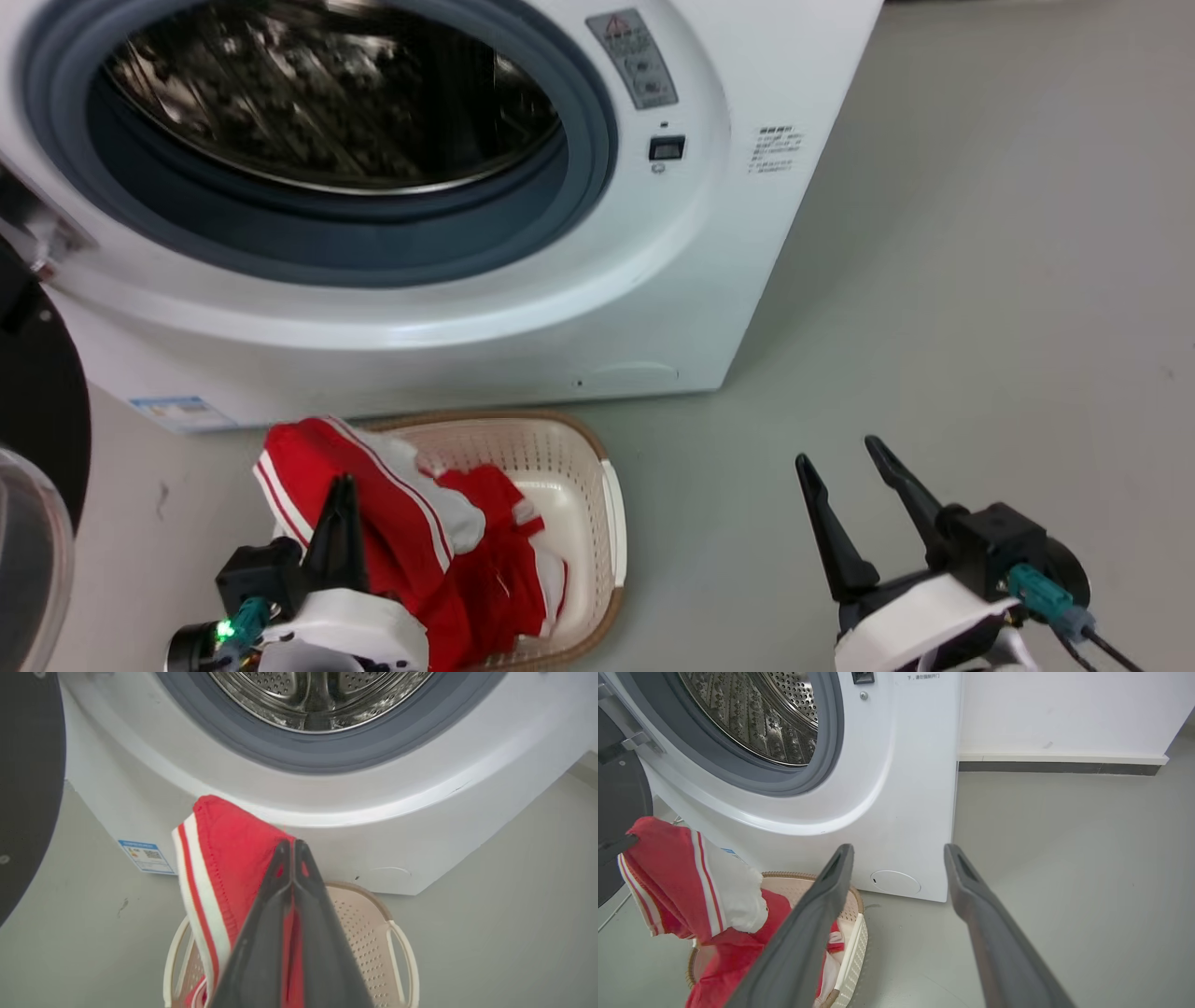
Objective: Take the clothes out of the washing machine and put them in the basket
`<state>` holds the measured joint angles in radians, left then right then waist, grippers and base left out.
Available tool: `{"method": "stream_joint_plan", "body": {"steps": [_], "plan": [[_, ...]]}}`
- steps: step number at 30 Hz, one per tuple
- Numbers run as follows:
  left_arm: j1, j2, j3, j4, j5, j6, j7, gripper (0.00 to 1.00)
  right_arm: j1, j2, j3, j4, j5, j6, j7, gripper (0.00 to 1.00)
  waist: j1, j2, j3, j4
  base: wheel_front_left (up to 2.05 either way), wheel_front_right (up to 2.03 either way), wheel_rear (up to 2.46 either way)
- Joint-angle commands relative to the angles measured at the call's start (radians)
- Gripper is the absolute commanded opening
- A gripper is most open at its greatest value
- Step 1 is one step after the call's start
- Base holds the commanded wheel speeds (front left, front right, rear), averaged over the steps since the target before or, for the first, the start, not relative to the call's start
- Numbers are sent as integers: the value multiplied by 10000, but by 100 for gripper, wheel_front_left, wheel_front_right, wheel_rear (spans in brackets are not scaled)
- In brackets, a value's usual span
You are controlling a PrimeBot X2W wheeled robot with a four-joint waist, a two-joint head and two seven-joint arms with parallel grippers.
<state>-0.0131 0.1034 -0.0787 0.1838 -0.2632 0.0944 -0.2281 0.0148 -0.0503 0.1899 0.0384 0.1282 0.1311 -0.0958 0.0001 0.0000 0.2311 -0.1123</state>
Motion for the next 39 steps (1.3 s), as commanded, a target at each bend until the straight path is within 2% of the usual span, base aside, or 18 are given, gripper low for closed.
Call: {"method": "stream_joint_plan", "body": {"steps": [1,11,16,25,33,34,35,36,39], "plan": [[-386,24,10,498,-38,-104,-120,0,-297,3,-11,7,-91,-5,-70,100,-1,0,721,16,0,0,0],[-3004,-112,-190,4474,26,-634,-365,0,-1331,4,46,-156,-242,-7,-287,100,-1,0,3098,38,0,0,0],[-4522,74,-313,5945,388,-837,-389,0,-1872,4,182,-182,-342,-7,-504,100,-1,0,4238,-41,0,0,0],[-6272,429,44,8432,337,-695,-372,0,-2644,4,450,62,-212,-7,-806,100,-1,0,5762,-415,0,0,0],[-6835,538,372,9557,116,-538,-373,0,-2888,6,513,359,-166,-7,-1013,100,-1,0,6029,-513,0,0,0],[-6830,532,389,9605,104,-525,-373,27,-2891,6,504,418,-198,-7,-1029,100,-1,0,5950,-493,0,0,0],[-6806,519,387,9596,129,-491,-373,75,-2896,4,483,474,-225,-7,-1041,100,-1,0,5846,-467,0,0,0],[-6742,508,417,9538,132,-461,-373,100,-2896,4,466,525,-267,-7,-1061,100,-1,0,5703,-438,0,0,0],[-6328,373,529,9560,31,-436,-373,100,-2814,4,412,744,-337,-7,-1110,100,-1,0,5010,-341,0,0,0]]}}
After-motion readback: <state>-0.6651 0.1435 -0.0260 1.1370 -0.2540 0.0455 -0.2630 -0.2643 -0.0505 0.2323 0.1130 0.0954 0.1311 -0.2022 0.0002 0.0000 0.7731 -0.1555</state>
